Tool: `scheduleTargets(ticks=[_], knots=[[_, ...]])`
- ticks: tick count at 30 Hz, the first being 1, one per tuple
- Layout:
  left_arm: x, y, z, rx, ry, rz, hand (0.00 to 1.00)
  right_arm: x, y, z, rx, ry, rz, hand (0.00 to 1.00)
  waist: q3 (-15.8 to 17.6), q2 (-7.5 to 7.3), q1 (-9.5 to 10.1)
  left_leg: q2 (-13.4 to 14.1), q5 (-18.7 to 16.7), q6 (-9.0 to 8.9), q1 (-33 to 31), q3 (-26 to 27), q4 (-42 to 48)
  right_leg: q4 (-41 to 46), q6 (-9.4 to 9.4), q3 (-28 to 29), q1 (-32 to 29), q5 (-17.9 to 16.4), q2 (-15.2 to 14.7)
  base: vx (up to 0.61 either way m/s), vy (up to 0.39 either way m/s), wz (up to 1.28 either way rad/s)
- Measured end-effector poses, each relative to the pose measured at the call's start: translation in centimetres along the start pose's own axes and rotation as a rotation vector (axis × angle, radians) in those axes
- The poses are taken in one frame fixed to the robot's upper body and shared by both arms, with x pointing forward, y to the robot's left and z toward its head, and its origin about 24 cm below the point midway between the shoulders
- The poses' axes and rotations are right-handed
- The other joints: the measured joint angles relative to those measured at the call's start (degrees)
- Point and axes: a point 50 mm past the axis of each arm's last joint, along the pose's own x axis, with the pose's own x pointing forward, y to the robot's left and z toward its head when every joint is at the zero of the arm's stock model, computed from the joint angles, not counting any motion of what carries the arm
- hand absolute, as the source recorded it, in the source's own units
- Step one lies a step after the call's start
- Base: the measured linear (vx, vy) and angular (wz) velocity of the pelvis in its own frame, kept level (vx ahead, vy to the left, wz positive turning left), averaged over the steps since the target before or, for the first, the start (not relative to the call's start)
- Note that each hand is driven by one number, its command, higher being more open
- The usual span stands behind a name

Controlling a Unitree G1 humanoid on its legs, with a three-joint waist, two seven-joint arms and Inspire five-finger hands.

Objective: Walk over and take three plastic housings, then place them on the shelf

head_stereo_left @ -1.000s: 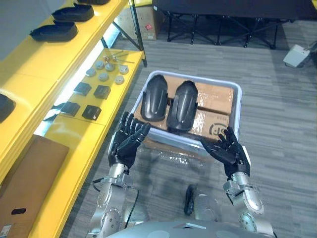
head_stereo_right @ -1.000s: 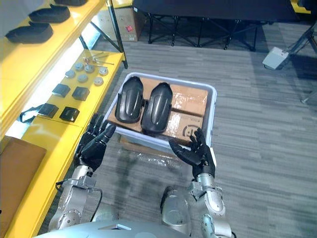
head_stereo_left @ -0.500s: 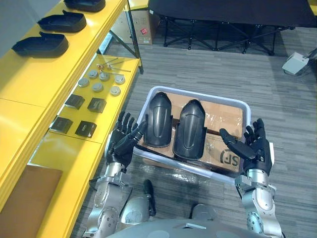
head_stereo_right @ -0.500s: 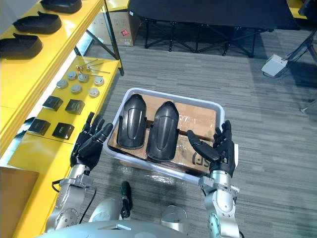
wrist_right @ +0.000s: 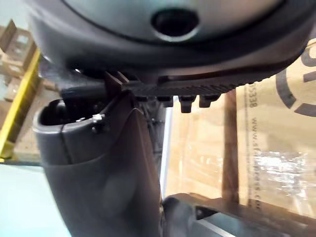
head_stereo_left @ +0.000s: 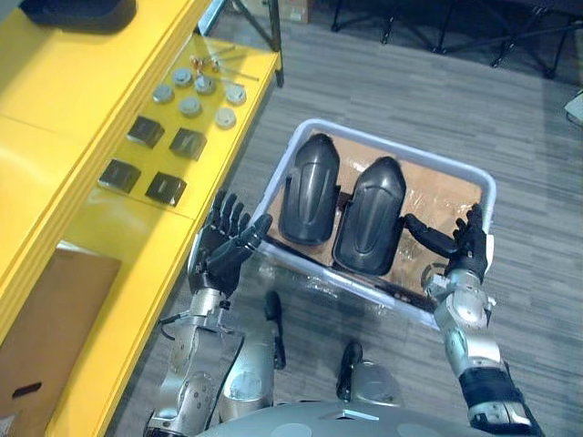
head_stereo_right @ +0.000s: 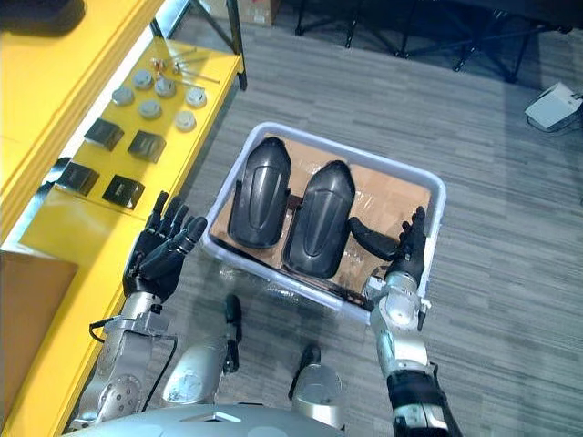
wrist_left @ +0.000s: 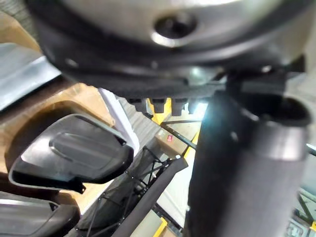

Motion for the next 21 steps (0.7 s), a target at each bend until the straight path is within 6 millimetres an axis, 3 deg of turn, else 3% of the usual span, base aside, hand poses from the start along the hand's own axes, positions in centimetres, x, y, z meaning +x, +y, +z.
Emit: scheduleTargets(ticks=[8,9,16,21], knots=[[0.5,-0.2,0.5,0.013,-0.022,-0.024,1.00,2.2,2.2,1.9,-0.045,-0.018,0.098,1.00,3.19,-1.00,1.69,-0.12,1.23,0.72,-1.19,-0.87,-0.19,0.66,0.00,-0.66,-1.03,0.20,0.11,-0.01,0.009,0.06],[0.6,-0.2,0.5,0.013,-0.026,-0.025,1.00,2.4,2.2,2.1,-0.070,-0.026,0.102,0.00,3.26,-1.07,1.72,-0.13,1.30,0.70,-1.54,-0.92,-0.18,0.85,-0.05,-0.66,-1.42,0.16,0.14,-0.02,-0.008,0.06],[1.1,-0.3,0.6,0.023,-0.033,-0.030,1.00,3.8,0.5,2.8,-0.342,-0.004,0.092,0.00,3.76,-1.47,1.66,0.05,2.33,0.38,-2.82,-2.35,-0.42,2.06,-0.89,-1.44,-2.72,-0.43,0.83,-0.01,-0.023,0.07],[1.0,-0.1,0.6,0.025,-0.032,-0.005,1.00,4.1,1.3,3.1,-0.493,0.020,0.100,0.00,3.77,-1.46,1.73,0.97,3.58,-0.27,-2.66,-2.89,-2.01,3.66,-1.73,-1.52,-3.87,-1.25,1.68,-0.03,-0.061,0.03]])
